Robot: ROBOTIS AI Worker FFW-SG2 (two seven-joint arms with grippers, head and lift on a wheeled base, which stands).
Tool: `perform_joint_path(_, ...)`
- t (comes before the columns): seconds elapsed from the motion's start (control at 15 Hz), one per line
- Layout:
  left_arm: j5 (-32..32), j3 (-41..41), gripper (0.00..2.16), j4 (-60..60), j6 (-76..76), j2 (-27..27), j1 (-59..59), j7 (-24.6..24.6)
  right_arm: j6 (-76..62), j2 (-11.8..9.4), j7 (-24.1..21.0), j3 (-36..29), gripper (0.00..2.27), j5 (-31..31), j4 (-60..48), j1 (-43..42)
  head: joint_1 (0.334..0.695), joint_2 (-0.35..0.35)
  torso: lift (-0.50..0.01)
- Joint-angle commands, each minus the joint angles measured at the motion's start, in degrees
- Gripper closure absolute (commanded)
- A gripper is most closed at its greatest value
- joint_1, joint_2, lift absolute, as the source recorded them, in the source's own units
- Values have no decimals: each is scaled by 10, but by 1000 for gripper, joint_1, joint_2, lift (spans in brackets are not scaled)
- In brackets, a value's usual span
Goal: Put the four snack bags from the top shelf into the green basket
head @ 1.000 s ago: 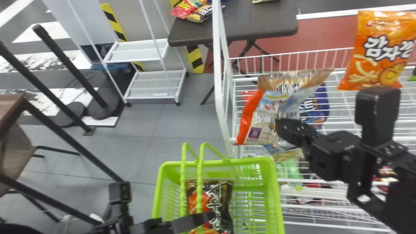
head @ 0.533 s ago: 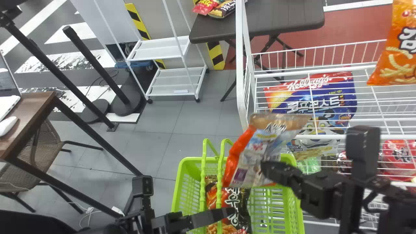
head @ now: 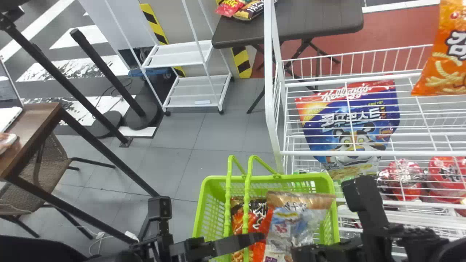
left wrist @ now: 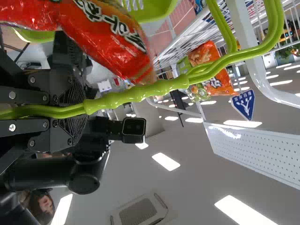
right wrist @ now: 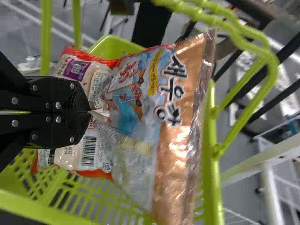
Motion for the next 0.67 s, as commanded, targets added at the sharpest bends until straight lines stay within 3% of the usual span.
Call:
perform_joint_path(0.0, 0, -1, 2148, 0, 0, 1, 0, -6, 13, 0, 1, -1, -1, 11, -2, -5, 695, 350, 0)
perform_joint_path(0.13, 0, -1, 2148, -2, 0, 1, 1, -6, -20, -1, 11, -21, 26, 5, -16, -3, 695, 350, 0)
perform_joint_path(0.33, 0, 2, 2145, -2, 0, 1, 4, -6, -52, 0, 6, -99, 60, 8, -54, -10, 695, 350, 0)
perform_joint_path(0.53, 1, 3, 2148, -2, 0, 1, 4, -6, -210, 0, -2, -191, 60, 43, -54, -41, 695, 350, 0)
perform_joint_path(0.6, 1, 3, 2148, -2, 0, 1, 4, -6, -236, 0, -11, -208, 60, 67, -41, -58, 695, 293, 0)
